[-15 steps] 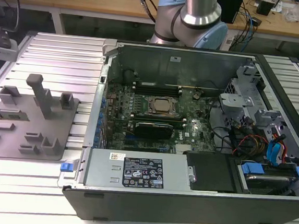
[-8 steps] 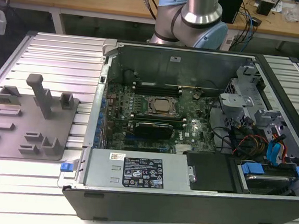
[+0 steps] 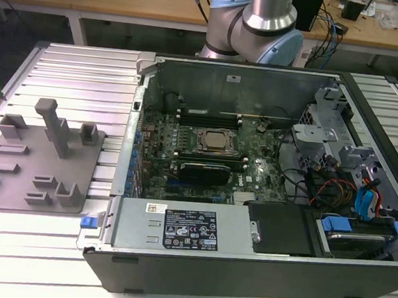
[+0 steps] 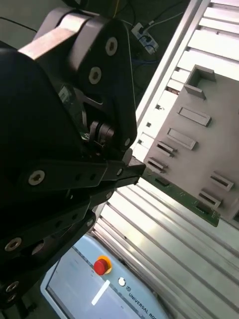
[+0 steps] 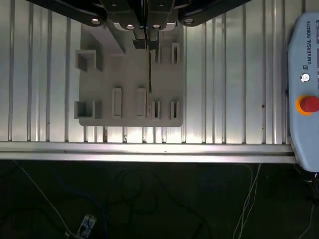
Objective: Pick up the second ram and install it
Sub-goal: 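Pick up the second ram and move it above second insertion slot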
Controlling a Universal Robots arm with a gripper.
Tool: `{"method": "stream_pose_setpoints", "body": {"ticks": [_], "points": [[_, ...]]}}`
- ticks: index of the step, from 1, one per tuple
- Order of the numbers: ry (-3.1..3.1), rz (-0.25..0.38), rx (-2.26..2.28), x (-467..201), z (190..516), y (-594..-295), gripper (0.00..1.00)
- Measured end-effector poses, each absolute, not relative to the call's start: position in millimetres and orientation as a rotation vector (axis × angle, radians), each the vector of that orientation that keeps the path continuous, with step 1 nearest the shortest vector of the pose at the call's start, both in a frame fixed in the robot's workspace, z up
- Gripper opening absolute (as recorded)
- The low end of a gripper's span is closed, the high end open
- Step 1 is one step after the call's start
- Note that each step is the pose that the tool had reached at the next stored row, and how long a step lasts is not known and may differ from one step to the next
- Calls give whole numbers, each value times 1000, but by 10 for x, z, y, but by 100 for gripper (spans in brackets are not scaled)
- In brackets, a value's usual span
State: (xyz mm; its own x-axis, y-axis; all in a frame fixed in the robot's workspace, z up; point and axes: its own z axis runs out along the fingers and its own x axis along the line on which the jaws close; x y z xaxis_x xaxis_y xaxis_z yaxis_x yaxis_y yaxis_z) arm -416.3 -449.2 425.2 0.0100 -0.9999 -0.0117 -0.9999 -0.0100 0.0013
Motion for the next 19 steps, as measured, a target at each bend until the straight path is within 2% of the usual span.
{"method": "stream_pose_setpoints", "body": {"ticks": [7,19], "points": [[2205,15,-2228,-4156,4333,-4492,9],[2205,15,-2227,-3373,4331,-4492,9]]}}
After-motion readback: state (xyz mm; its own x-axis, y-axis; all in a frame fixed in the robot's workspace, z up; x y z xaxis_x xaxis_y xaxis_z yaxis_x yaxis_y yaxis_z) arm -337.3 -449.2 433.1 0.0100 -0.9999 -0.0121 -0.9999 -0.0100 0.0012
